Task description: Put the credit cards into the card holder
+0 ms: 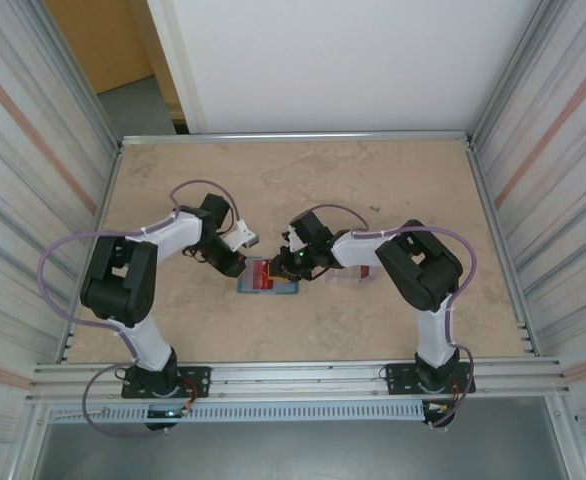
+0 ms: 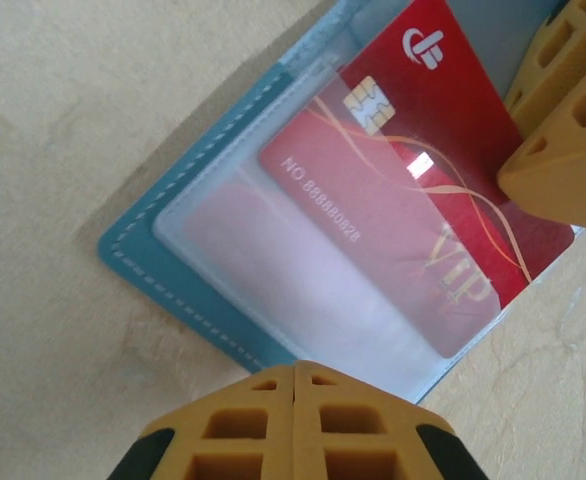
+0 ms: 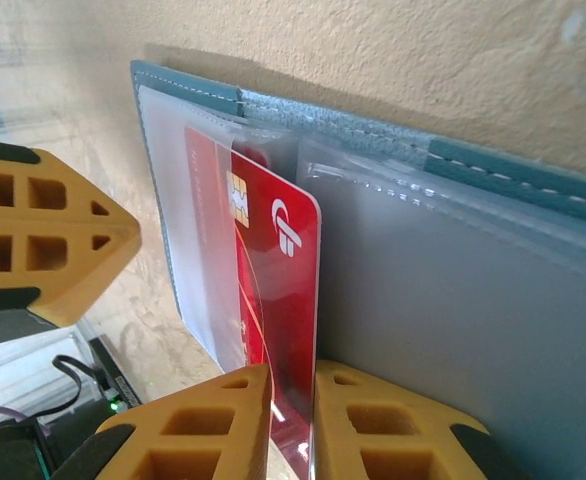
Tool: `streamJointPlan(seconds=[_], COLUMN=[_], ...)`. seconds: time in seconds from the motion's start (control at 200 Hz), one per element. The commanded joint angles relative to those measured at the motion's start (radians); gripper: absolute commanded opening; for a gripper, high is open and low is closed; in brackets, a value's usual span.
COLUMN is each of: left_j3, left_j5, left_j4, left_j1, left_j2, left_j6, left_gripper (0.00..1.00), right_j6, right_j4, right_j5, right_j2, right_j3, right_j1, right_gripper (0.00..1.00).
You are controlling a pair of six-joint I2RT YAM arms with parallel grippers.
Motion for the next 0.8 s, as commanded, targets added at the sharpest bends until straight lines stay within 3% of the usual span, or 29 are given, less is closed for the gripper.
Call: streamJointPlan(seconds=[0.0,0.306,0.797], left_j3=[0.019,0.009,0.019], left_j5=[-0.008,-0.032,-0.043], left_j4=[-0.023,-0.018,-0.023], left_j1=[0.038,-0.024,-0.032], left_j2=[-0.038,0.011,0.074], left_j6=[0.019,0.044,0.057], left_gripper=[0.00,0.00,0.00], right_j6=[-0.023,-0.021,-0.013], right_j4=[-0.119,-0.149,-0.156], right_j5=[0.055,0.061,0.063], right_j2=[-0.003,0.019,0.062], right_j3=[-0.003,0.050,0.121], right_j1=[0.010,0.029,0.049], right_gripper=[0.18,0.14,0.10])
